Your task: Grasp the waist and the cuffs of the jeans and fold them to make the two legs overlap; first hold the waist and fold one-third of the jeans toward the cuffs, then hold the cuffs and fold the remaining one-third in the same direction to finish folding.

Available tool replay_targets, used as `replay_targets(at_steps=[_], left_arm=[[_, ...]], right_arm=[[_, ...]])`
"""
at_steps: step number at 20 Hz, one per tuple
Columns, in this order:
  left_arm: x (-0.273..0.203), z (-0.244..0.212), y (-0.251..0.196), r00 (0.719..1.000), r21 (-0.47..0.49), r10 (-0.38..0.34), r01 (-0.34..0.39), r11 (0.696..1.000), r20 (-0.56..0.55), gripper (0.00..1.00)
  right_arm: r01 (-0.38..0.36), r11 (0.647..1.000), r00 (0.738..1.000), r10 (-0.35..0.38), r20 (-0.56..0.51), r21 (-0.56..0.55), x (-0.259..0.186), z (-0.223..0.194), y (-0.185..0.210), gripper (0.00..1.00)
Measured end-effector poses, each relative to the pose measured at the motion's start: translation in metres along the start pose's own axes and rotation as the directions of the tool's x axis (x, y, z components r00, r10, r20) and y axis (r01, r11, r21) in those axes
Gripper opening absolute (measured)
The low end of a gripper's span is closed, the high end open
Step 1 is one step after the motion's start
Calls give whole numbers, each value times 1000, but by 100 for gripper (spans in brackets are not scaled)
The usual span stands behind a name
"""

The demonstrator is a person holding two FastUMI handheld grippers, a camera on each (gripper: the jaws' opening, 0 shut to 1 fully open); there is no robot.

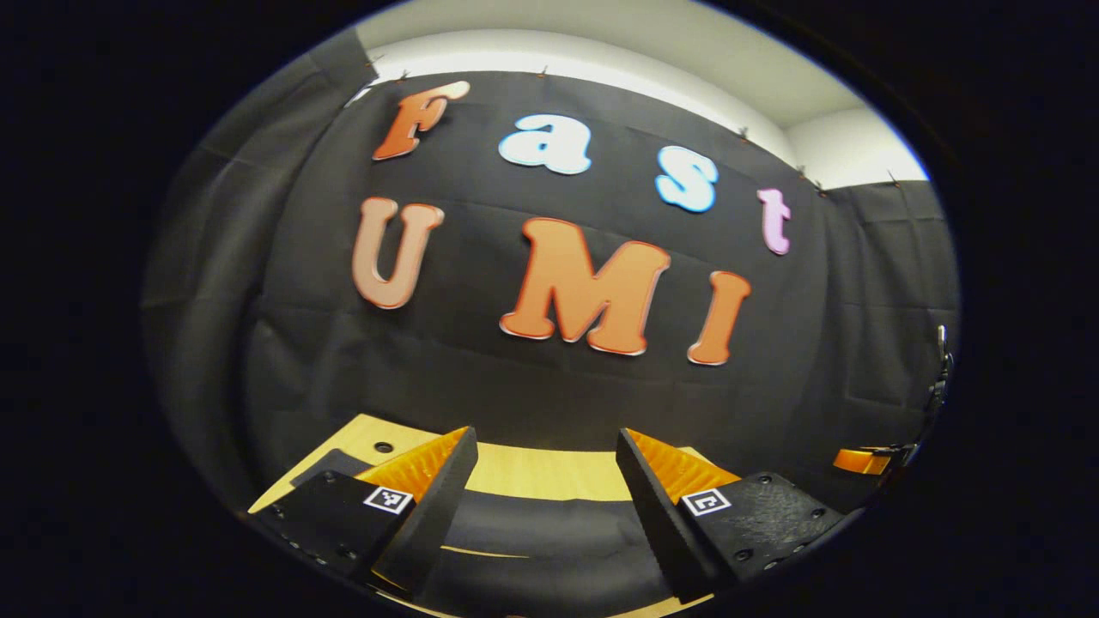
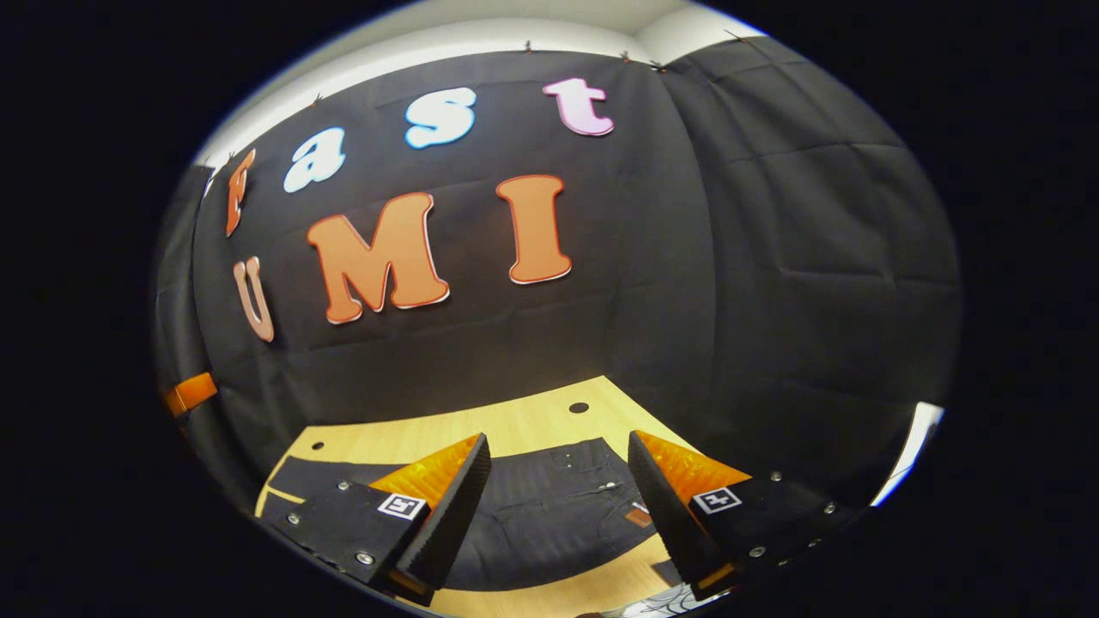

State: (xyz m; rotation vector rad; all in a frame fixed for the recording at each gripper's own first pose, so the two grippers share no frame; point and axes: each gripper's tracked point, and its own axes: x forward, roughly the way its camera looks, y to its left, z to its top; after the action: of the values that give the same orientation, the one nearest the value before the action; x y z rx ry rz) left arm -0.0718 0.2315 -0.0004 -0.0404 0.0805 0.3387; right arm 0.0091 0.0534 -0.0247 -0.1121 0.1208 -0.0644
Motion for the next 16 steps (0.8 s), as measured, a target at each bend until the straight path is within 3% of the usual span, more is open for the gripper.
replay_targets(at_steps=[2,5,6,8,10,13,16], left_arm=[[-2,1,38,994,79,109,-109,991,1,98],[-11,15,61,976,184,215,-218,958,36,95],[-16,19,63,971,188,232,-238,953,50,98],[-22,28,63,961,173,264,-275,946,81,98],[-23,30,67,948,162,299,-313,936,107,98],[-20,20,67,955,209,288,-297,932,71,96],[-16,15,70,961,257,272,-275,927,49,98]], right_arm=[[-49,998,999,49,3,-40,10,7,11,100],[-128,987,992,129,0,-93,34,14,25,97],[-162,981,987,162,0,-103,41,16,29,100],[-220,968,975,221,-4,-120,54,19,38,97],[-225,963,974,224,-22,-146,66,16,39,97],[-242,959,969,246,7,-149,62,21,48,98],[-221,966,975,220,-22,-132,61,8,45,97]])
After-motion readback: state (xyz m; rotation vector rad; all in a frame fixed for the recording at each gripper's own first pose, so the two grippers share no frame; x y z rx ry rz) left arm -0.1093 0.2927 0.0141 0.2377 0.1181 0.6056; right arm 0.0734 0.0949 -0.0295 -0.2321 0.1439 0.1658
